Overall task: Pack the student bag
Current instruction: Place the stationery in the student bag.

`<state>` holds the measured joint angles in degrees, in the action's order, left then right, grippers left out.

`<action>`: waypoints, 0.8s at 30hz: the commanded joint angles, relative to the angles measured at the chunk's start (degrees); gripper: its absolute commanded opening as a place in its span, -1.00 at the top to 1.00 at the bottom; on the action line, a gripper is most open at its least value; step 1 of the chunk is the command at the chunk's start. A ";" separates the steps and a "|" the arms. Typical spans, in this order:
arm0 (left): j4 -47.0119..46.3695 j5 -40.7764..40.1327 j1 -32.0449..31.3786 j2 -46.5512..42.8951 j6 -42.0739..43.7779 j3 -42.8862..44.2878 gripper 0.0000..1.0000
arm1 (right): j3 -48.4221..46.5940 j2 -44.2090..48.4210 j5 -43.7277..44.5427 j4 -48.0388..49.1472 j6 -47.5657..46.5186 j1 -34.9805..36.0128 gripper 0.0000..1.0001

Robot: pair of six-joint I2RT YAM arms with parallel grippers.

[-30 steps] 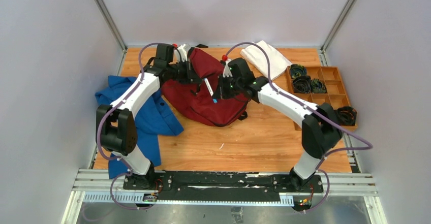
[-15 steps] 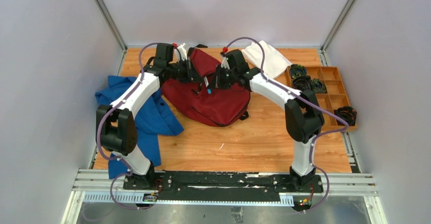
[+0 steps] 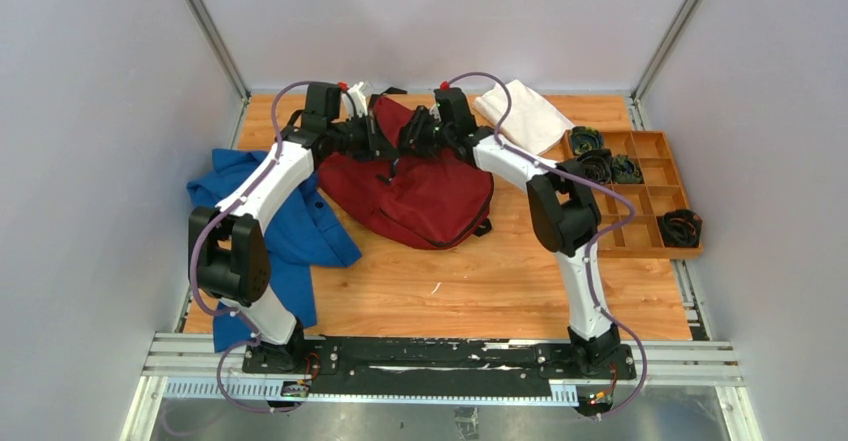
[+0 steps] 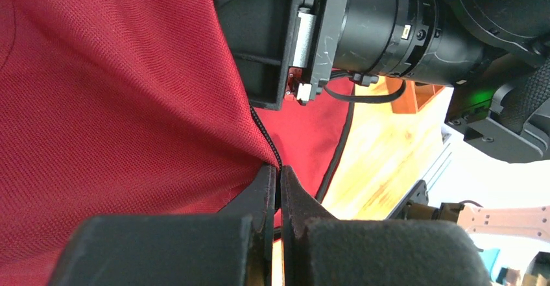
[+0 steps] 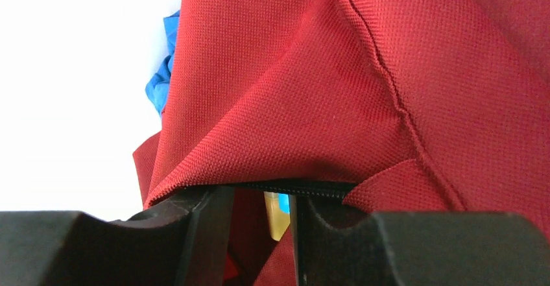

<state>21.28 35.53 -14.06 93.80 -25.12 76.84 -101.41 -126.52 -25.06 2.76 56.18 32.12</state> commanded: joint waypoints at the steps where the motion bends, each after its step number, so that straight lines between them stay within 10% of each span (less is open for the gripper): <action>1: -0.94 3.38 -0.52 -3.19 -0.70 2.52 1.00 | 4.08 4.98 0.28 7.82 1.17 -0.10 0.18; 16: -3.74 -1.71 -3.60 2.68 0.52 1.01 1.00 | 23.81 23.43 4.36 -1.94 -14.21 -1.91 0.25; 22: 10.00 -12.80 -7.33 6.74 4.86 12.79 -0.66 | 26.69 25.86 6.89 -6.39 -16.76 -2.52 0.21; 24: 8.12 -14.76 -7.47 2.36 4.97 11.16 -0.83 | 28.11 28.02 8.37 -7.93 -18.47 -3.22 0.20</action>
<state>26.87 26.83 -20.82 102.24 -22.37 86.37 -75.64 -103.00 -20.34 -0.38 42.19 30.63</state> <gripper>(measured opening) 0.856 0.395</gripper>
